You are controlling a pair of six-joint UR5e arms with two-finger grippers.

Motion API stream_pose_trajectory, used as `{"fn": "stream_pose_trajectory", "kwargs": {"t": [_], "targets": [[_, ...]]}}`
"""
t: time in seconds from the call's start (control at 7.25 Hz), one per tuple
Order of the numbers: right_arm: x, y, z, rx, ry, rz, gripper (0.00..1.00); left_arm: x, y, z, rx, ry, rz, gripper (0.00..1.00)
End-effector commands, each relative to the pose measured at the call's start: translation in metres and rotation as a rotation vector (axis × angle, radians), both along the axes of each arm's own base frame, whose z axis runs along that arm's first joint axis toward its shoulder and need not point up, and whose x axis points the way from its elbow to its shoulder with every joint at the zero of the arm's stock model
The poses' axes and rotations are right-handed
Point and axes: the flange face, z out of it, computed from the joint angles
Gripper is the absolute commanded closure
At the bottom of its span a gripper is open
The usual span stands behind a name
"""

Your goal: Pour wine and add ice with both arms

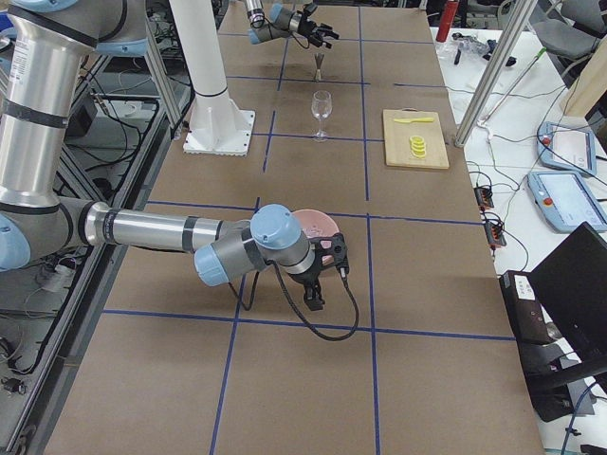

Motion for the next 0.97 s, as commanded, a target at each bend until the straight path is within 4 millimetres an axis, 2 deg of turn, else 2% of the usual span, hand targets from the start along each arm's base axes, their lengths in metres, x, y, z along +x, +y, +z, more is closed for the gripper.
{"fn": "stream_pose_trajectory", "kwargs": {"t": [0.0, 0.28, 0.55, 0.69, 0.83], "targets": [[0.0, 0.001, 0.001, -0.002, 0.0, 0.001, 0.0, -0.071, -0.074, 0.011, -0.051, -0.2, 0.106, 0.0], [0.0, 0.0, 0.001, 0.0, 0.001, -0.001, 0.0, -0.159, -0.134, 0.008, -0.156, -0.395, 0.196, 0.0], [0.0, 0.0, 0.001, 0.005, 0.003, -0.005, 0.0, -0.256, -0.183, -0.002, -0.249, -0.665, 0.237, 0.0], [0.0, 0.0, 0.001, 0.004, 0.002, -0.004, 0.0, -0.31, -0.204, -0.004, -0.372, -0.702, 0.245, 0.0], [0.0, 0.0, 0.001, 0.005, 0.003, -0.005, 0.0, -0.342, -0.205, 0.004, -0.511, -0.597, 0.36, 0.0]]}}
